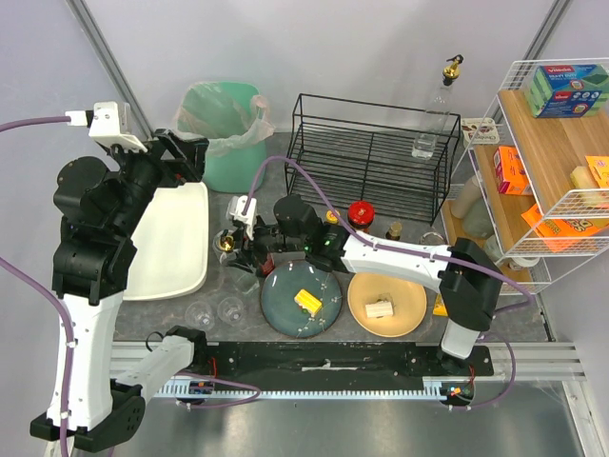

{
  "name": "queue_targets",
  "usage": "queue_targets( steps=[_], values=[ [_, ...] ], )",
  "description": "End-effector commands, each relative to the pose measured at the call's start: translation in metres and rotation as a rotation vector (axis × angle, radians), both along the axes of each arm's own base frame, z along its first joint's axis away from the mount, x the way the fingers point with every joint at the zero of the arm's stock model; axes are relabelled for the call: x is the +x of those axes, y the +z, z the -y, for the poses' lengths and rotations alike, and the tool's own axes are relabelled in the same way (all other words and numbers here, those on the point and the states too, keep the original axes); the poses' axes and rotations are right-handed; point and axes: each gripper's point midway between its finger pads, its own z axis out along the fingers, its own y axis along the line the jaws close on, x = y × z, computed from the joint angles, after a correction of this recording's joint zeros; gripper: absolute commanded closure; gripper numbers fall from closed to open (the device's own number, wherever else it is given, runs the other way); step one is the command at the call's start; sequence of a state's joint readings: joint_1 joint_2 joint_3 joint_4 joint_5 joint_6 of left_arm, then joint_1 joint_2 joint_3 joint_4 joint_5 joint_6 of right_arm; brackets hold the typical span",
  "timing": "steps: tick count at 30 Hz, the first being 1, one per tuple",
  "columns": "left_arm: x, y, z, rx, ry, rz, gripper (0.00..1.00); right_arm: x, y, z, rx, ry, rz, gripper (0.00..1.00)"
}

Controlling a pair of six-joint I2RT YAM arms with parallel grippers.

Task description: Clear the kitchen counter

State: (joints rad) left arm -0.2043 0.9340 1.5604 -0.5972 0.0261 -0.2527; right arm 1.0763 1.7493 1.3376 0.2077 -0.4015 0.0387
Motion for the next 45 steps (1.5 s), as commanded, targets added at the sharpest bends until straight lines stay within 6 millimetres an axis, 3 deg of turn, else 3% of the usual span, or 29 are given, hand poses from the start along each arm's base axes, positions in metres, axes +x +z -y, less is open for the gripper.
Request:
queue_targets(
  steps=[1,4,9,12,14,18,31,41,45],
  values=[
    [-0.004,0.015,-0.005,-0.007,0.022,0.041,0.07,0.007,0.026,-0.011,0.086,-0.022,0.035,0.37],
    [-0.005,0.014,-0.006,-0.002,0.025,0.040,0.07,0.008,0.026,-0.013,0.088,-0.033,0.028,0.50],
    [-0.004,0.012,-0.006,0.002,0.025,0.035,0.07,0.005,0.029,-0.012,0.090,-0.038,0.026,0.82],
    [-0.006,0.012,-0.006,0.003,0.025,0.038,0.07,0.003,0.036,-0.011,0.102,-0.037,0.039,0.96],
    [-0.006,0.012,-0.007,0.005,0.027,0.039,0.07,0.002,0.042,-0.011,0.107,-0.042,0.051,1.00],
    [-0.005,0.012,-0.006,0.004,0.025,0.037,0.07,-0.001,0.064,-0.008,0.144,-0.047,0.080,1.00],
    [-0.006,0.015,-0.011,-0.005,0.051,0.043,0.07,-0.023,0.161,0.020,0.314,-0.023,0.163,1.00],
    [-0.004,0.014,-0.012,-0.010,0.060,0.039,0.07,-0.041,0.235,0.052,0.404,-0.011,0.214,1.00],
    [-0.003,0.015,-0.013,-0.011,0.065,0.042,0.08,-0.042,0.256,0.065,0.408,-0.036,0.230,1.00]
  ],
)
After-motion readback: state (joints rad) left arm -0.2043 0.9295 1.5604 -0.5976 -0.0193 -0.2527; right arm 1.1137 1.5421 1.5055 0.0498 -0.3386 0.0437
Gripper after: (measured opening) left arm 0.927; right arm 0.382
